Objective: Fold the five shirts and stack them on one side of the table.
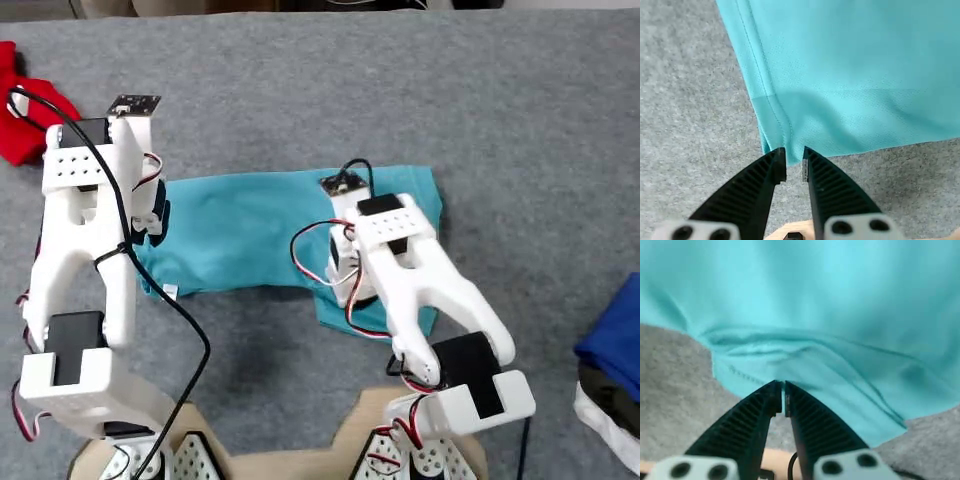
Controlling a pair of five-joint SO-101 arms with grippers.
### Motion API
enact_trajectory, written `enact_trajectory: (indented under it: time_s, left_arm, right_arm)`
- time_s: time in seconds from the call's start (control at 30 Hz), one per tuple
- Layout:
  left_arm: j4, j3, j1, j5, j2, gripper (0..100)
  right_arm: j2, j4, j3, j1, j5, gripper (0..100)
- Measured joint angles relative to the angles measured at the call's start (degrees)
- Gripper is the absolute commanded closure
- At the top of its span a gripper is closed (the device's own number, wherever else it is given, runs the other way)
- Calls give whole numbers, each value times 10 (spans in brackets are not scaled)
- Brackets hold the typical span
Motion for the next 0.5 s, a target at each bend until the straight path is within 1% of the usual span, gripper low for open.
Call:
enact_trajectory:
  time_s: [0.2,0.33,0.43,0.5]
  left_arm:
    - [0,0,0,0,0,930]
    - [0,0,0,0,0,932]
    - [0,0,0,0,0,932]
    - [0,0,0,0,0,932]
  right_arm:
    - [0,4,12,-36,0,994]
    - [0,10,-4,-33,0,992]
    - [0,27,-51,-8,4,992]
    - [4,32,-88,10,25,992]
